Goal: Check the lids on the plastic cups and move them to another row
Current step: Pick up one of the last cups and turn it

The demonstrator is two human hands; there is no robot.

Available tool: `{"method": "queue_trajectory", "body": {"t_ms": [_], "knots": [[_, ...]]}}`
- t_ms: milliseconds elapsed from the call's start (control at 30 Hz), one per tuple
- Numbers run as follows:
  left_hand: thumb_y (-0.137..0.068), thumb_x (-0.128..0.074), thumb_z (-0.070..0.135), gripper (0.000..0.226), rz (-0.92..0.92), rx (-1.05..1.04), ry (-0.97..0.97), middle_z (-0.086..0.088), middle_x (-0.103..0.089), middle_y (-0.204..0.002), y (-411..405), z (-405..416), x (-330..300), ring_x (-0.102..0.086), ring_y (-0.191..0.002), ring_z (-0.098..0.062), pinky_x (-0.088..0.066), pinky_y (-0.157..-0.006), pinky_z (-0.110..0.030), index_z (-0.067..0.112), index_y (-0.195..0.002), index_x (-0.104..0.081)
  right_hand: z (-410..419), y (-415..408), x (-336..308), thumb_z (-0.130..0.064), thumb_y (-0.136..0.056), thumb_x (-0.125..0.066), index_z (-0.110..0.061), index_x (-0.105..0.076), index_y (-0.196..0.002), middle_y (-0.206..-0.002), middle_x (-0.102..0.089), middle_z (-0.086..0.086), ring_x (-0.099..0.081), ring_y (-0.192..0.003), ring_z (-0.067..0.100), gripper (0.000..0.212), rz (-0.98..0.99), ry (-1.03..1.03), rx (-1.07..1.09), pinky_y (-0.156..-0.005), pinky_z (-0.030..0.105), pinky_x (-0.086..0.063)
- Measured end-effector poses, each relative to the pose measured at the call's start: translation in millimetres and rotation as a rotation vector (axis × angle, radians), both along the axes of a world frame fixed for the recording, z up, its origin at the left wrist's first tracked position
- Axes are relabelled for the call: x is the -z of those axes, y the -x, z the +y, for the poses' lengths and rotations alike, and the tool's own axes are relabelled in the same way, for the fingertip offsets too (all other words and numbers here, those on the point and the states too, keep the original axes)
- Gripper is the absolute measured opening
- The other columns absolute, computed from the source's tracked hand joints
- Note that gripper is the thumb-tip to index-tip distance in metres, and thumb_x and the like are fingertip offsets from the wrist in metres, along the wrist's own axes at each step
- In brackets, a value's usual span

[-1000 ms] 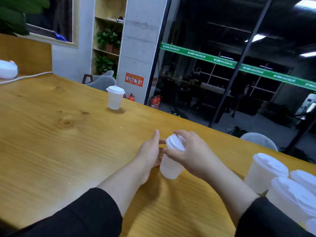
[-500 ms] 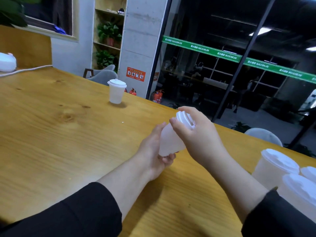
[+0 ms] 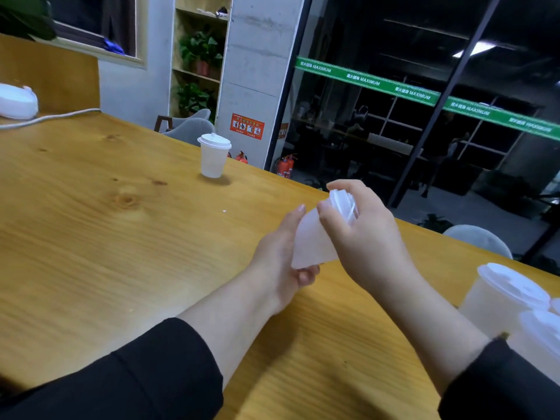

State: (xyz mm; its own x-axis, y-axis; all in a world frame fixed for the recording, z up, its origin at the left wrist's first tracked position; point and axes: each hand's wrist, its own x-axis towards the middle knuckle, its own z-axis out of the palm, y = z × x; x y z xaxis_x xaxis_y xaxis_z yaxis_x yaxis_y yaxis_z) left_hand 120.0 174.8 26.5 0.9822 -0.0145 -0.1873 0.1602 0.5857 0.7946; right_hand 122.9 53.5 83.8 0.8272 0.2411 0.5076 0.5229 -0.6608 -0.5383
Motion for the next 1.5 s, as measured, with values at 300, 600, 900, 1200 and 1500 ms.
{"method": "queue_trajectory", "body": {"t_ms": [300,600,900,1200,1500], "knots": [[-0.1,-0.053,0.048,0.039,-0.039,0.282,0.008,-0.003,-0.064,-0.075,1,12,1,-0.052,-0.057,-0.015,-0.032,-0.039,-0.018,0.023,-0.082,-0.077,-21,2,-20,-0.074,-0.08,-0.057,-0.051,-0.036,-0.148,-0.143,-0.042,-0.032,-0.037,-0.131,-0.014,0.075,0.106,0.203,-0.311,-0.096,0.015,-0.036],[-0.087,-0.072,0.06,0.043,-0.072,-0.099,-0.156,0.0,-0.065,-0.071,-8,3,5,-0.052,-0.054,-0.018,-0.032,-0.053,-0.029,0.017,-0.093,-0.074,2,-6,7,-0.054,-0.094,-0.06,-0.036,-0.053,-0.136,-0.127,-0.057,-0.012,-0.055,-0.119,0.013,0.047,0.098,-0.203,0.039,-0.09,0.034,-0.049],[-0.08,-0.077,0.058,0.058,-0.254,-0.175,-0.392,-0.008,-0.066,-0.081,2,1,5,-0.056,-0.06,-0.019,-0.041,-0.05,-0.033,0.011,-0.11,-0.061,-22,29,13,-0.062,-0.097,-0.046,-0.034,-0.023,-0.161,-0.164,-0.031,-0.012,-0.028,-0.149,0.003,0.073,0.306,-0.359,-0.014,-0.112,0.023,-0.027],[-0.086,-0.064,0.067,0.04,-0.592,-0.107,-1.332,0.014,-0.06,-0.088,43,-41,-89,-0.055,-0.086,-0.005,-0.042,-0.071,-0.027,0.03,-0.103,-0.065,-61,89,31,-0.036,-0.108,-0.049,-0.003,-0.062,-0.126,-0.12,-0.071,0.019,-0.068,-0.105,0.036,0.04,0.879,-1.603,-0.135,-0.083,0.054,-0.059],[-0.095,-0.057,0.063,0.034,-0.787,0.088,-1.856,0.01,-0.065,-0.094,116,-110,-209,-0.061,-0.086,-0.008,-0.05,-0.065,-0.032,0.032,-0.105,-0.069,-86,160,4,-0.048,-0.106,-0.044,-0.006,-0.054,-0.142,-0.135,-0.063,0.028,-0.058,-0.13,0.043,0.056,0.929,-1.94,-0.631,-0.097,0.052,-0.055]]}}
